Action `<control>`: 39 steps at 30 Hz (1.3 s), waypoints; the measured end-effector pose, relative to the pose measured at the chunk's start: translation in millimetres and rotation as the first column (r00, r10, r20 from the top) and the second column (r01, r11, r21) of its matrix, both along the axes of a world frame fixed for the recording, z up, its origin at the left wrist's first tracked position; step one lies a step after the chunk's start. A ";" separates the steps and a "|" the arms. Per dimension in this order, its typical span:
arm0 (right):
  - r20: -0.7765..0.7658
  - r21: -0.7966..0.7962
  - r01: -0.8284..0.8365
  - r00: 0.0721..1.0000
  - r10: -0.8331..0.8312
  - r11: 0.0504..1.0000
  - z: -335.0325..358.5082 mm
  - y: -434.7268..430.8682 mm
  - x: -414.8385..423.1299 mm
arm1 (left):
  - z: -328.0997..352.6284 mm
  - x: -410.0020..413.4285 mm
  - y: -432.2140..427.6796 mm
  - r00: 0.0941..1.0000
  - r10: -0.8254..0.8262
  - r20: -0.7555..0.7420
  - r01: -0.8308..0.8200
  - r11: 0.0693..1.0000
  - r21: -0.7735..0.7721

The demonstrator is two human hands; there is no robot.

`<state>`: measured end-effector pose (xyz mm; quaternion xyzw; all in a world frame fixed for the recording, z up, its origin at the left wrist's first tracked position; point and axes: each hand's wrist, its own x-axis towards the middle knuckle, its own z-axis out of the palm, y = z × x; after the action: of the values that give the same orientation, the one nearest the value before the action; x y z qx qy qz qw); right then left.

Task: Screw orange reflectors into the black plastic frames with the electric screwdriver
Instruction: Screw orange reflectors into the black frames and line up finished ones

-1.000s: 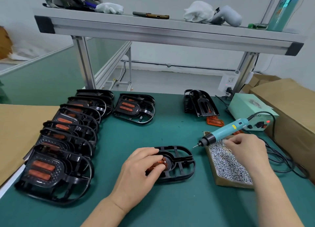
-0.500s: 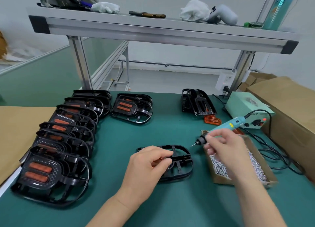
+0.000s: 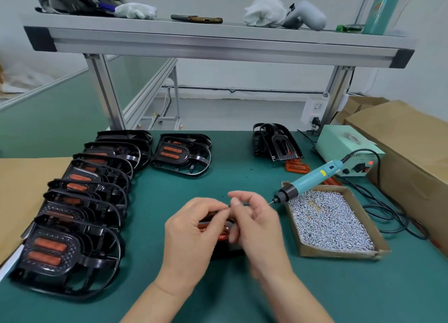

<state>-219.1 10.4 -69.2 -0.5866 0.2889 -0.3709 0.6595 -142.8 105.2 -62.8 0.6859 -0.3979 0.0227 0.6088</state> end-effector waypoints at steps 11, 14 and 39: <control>-0.290 0.255 0.480 0.866 -0.407 0.839 0.1 -154.8 -37.0 | -7.6 19.7 15.2 0.924 -0.134 -0.359 0.168 0.984 0.066; -0.268 0.306 0.499 0.862 -0.430 0.811 0.2 -164.0 -28.6 | -11.1 23.2 17.0 0.902 -0.130 -0.413 0.174 0.982 0.071; 0.524 0.321 0.239 0.761 -0.382 0.916 58.7 -41.2 22.3 | -19.2 16.2 11.5 0.657 -0.296 -0.693 0.275 0.950 -0.145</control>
<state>-196.8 -30.8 -10.5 -0.3075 0.2110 -0.5987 0.7088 -126.6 116.7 -82.0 0.5622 -0.2361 -0.3323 0.7195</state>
